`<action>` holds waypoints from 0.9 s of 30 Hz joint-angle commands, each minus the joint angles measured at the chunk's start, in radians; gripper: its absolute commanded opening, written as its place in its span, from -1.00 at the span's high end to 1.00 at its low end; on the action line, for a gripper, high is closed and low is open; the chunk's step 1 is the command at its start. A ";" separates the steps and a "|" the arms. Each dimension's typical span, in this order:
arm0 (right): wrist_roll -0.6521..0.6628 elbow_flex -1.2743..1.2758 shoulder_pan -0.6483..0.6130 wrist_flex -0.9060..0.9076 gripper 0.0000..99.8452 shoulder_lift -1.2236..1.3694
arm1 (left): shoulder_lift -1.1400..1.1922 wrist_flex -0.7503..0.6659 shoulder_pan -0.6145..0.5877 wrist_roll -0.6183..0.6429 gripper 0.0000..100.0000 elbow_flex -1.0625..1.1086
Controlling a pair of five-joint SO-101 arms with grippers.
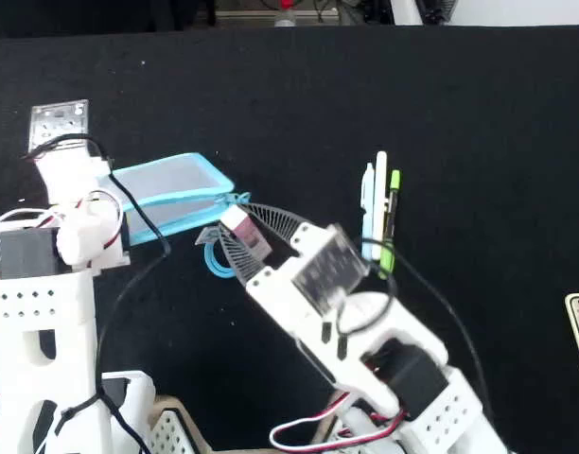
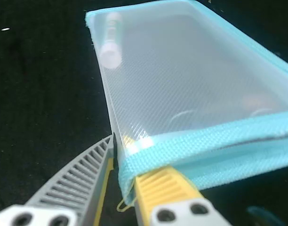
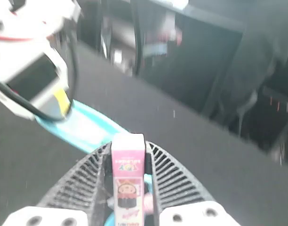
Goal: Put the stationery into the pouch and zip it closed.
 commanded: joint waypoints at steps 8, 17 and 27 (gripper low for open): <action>-0.009 0.449 -0.120 -0.600 0.98 -0.302 | -0.011 0.011 0.111 0.015 0.94 -0.054; -0.014 0.504 -0.115 -0.779 0.98 -0.302 | -0.011 0.049 0.183 0.012 0.94 -0.058; -0.012 0.598 -0.068 -0.887 0.98 -0.294 | -0.011 0.051 0.200 0.012 0.94 -0.062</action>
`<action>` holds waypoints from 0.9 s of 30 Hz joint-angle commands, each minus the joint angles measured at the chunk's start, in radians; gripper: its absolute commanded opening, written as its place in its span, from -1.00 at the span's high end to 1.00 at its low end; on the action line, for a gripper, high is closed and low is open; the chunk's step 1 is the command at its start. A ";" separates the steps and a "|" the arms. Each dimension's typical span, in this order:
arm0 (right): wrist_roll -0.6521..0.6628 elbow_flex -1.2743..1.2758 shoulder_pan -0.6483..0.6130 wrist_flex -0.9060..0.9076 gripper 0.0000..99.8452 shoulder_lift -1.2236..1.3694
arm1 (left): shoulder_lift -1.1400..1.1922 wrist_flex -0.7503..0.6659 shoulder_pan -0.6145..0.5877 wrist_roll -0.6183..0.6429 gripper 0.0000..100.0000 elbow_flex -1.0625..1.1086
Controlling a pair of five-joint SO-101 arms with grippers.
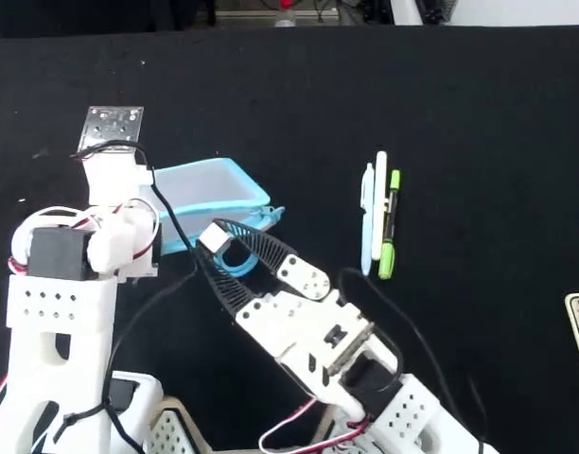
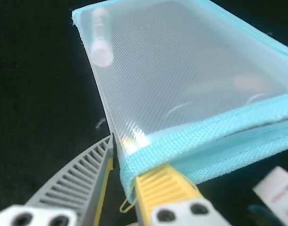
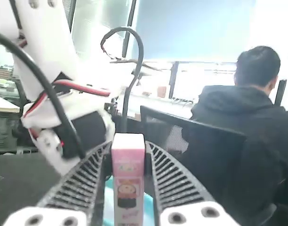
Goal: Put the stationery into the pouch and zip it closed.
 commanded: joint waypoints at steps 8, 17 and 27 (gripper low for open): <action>-0.005 -0.002 0.077 -0.077 0.98 -0.016 | -0.012 0.031 0.024 -0.043 0.94 -0.070; -0.006 -0.002 0.074 -0.077 0.98 -0.015 | -0.114 0.074 0.051 -0.046 0.94 -0.101; -0.008 -0.062 0.068 -0.048 0.98 -0.022 | -0.126 0.064 0.047 -0.043 0.94 -0.099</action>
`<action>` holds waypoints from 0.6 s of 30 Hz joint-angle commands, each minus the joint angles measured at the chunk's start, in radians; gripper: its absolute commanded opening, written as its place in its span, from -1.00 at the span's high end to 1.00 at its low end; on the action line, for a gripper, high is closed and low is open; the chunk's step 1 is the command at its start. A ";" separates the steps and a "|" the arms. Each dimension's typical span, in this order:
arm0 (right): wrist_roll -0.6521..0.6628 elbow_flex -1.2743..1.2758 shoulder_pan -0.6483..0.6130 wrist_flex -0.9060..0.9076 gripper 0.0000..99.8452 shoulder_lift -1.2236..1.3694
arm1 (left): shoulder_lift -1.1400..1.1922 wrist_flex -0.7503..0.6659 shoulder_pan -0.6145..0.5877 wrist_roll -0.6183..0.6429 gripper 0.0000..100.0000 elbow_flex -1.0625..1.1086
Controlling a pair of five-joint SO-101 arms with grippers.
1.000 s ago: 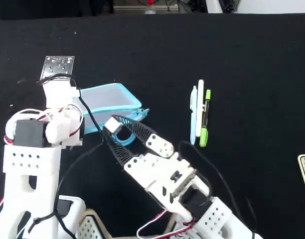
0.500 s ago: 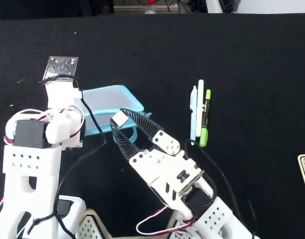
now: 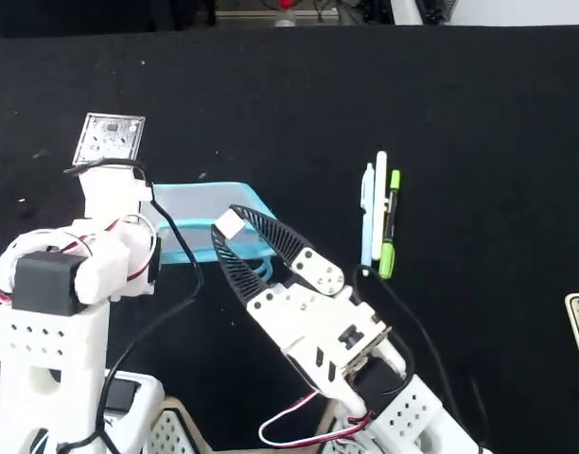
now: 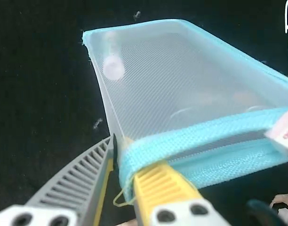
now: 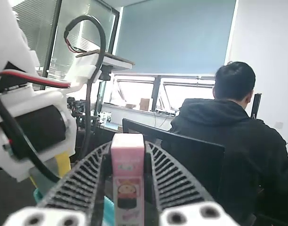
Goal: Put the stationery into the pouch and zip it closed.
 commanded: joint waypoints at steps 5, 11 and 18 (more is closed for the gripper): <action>-0.008 -0.065 -0.089 0.092 0.98 -0.002 | -0.023 -0.037 0.016 -0.011 0.94 -0.022; 0.000 -0.035 -0.118 0.133 0.98 -0.002 | -0.023 -0.037 0.016 -0.011 0.94 -0.015; 0.000 -0.001 -0.026 0.100 0.98 -0.002 | -0.031 -0.034 0.016 -0.011 0.94 -0.016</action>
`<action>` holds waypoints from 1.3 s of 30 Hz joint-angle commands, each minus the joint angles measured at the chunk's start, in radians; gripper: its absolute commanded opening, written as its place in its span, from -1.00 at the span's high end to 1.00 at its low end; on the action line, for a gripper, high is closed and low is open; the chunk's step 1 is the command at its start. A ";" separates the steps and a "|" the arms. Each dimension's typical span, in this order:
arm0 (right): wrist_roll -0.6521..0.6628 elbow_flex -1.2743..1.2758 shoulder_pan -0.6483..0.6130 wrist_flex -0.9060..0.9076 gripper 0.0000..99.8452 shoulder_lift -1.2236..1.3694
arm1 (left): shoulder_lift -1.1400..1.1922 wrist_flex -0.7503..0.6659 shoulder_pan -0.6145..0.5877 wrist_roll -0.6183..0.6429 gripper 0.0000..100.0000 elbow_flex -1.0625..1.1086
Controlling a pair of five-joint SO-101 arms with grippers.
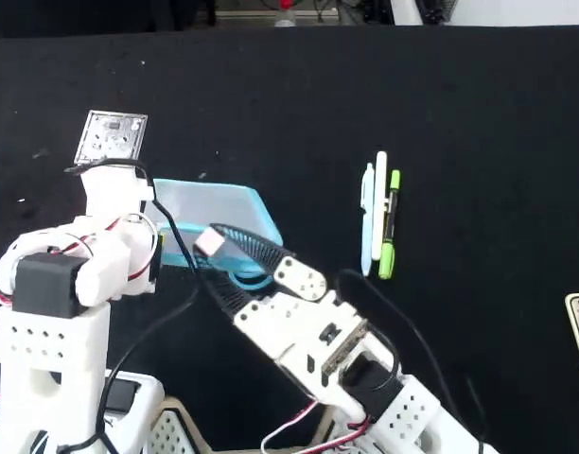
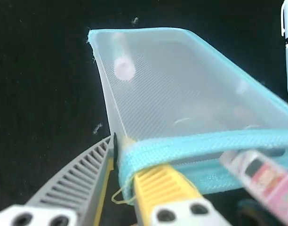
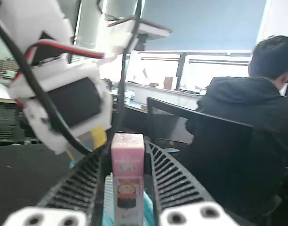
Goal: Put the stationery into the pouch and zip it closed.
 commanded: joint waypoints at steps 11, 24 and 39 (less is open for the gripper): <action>0.002 -0.010 0.081 0.058 0.96 -0.001 | -0.026 -0.008 0.015 -0.003 0.94 -0.016; 0.000 -0.312 -0.014 0.473 0.87 -0.005 | -0.023 -0.008 0.015 -0.005 0.94 -0.015; -0.008 -0.645 0.285 0.919 0.90 0.001 | -0.025 0.011 0.013 -0.009 0.94 -0.015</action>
